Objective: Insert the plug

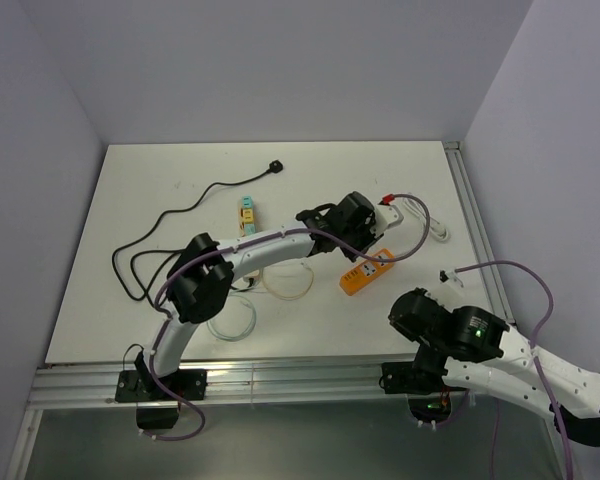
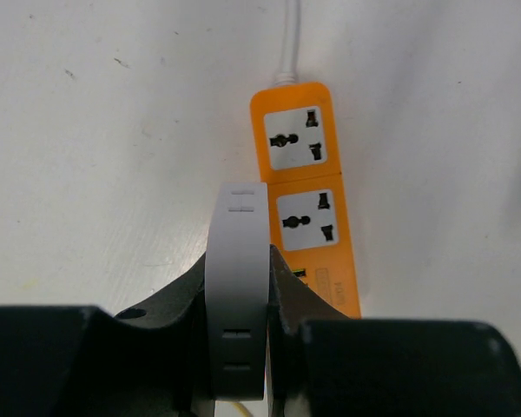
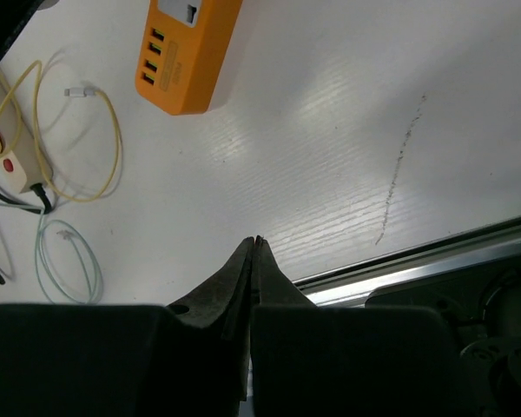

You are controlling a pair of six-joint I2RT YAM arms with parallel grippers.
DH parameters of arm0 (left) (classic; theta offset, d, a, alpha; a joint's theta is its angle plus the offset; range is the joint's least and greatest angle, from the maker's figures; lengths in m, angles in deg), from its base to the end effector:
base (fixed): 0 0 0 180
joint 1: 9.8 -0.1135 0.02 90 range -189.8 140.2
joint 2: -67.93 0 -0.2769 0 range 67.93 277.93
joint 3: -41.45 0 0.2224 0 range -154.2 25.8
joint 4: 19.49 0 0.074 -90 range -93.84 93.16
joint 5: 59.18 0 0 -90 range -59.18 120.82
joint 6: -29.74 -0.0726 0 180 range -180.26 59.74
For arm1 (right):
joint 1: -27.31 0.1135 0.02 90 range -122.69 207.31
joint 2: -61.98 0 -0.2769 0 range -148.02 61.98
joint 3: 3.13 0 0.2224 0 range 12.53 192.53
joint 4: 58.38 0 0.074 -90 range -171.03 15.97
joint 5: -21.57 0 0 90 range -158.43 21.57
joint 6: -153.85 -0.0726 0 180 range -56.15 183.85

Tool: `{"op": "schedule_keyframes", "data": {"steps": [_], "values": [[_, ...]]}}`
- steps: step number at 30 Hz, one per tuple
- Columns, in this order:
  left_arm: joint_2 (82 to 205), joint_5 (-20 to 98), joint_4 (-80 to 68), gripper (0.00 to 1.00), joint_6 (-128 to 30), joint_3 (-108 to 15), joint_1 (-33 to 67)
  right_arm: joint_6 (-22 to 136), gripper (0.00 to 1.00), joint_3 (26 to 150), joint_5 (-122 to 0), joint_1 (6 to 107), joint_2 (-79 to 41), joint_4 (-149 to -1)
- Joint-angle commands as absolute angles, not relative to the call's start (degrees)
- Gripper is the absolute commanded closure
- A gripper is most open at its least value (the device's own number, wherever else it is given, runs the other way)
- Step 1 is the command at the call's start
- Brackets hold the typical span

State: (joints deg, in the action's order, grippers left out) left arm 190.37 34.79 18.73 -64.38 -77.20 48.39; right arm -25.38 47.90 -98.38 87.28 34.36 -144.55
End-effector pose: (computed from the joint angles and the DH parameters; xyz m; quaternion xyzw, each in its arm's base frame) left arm 0.2589 -0.4269 0.2345 0.4844 0.7741 -0.2129 0.3476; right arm 0.0521 0.0177 0.2085 0.2960 0.8931 0.1526 0.3025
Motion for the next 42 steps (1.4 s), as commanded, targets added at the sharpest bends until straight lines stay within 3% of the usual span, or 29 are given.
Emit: {"op": "schedule_keyframes", "data": {"steps": [1,11,24,42], "values": [[190.4,37.5,18.4,1.0,-67.6,-79.1,47.9,-27.9,1.0,49.0,-100.5,87.2,36.5,-147.7],[195.5,37.9,28.9,1.0,-68.0,-85.7,49.1,-26.1,1.0,50.3,-100.8,87.2,38.2,-148.5],[195.6,36.7,24.1,1.0,-58.7,-84.9,51.2,-24.3,1.0,47.2,-98.5,87.2,40.1,-144.5],[199.7,35.3,25.1,1.0,-58.8,-87.2,51.5,-24.9,1.0,47.5,-98.7,87.2,42.9,-146.1]]}}
